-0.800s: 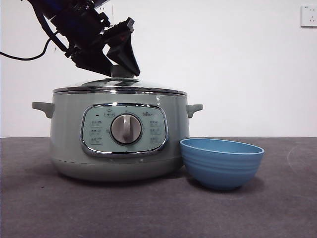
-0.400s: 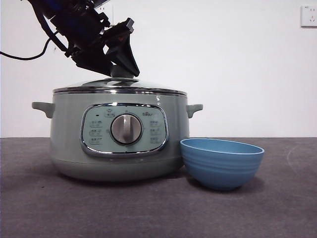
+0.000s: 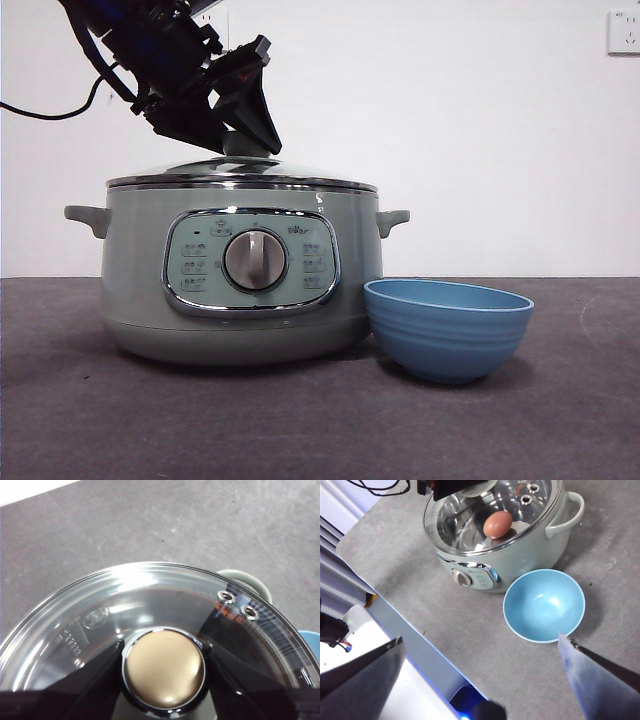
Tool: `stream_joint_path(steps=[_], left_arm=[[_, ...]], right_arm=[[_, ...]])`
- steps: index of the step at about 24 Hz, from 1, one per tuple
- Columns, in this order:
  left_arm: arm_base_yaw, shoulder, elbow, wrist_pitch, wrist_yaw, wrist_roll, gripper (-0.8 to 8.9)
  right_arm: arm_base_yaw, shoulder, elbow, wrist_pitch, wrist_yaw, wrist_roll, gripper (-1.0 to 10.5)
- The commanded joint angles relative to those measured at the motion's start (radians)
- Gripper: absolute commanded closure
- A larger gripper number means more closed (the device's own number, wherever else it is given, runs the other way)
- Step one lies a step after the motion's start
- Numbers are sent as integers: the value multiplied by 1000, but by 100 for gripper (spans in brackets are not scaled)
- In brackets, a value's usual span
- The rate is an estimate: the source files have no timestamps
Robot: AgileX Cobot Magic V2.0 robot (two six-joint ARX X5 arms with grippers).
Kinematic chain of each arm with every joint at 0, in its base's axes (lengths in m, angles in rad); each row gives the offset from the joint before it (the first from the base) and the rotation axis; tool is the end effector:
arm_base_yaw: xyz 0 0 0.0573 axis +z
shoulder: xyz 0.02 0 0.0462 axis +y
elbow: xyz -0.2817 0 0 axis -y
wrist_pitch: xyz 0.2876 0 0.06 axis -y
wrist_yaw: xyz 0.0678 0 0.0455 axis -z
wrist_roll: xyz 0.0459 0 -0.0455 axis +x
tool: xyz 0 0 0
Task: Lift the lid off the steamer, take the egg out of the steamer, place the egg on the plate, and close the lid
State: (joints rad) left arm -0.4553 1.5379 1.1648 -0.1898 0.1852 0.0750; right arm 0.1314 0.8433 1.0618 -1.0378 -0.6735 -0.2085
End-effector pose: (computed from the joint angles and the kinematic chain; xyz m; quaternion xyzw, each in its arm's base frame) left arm 0.3519 -0.1817 0.2758 0.0716 0.2637 -0.3125 0.9098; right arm 0.1660 0.0508 0.3590 0.0182 0.3443 0.3972 0.8505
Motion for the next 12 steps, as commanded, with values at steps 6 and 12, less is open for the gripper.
stream_joint_path(steps=[6, 12], left_arm=[[-4, 1, 129, -50, 2, -3, 822], [-4, -6, 256, -158, 0, -3, 822]], right_arm=[[3, 1, 3, 8, -1, 2, 380], [3, 1, 3, 9, -1, 2, 380]])
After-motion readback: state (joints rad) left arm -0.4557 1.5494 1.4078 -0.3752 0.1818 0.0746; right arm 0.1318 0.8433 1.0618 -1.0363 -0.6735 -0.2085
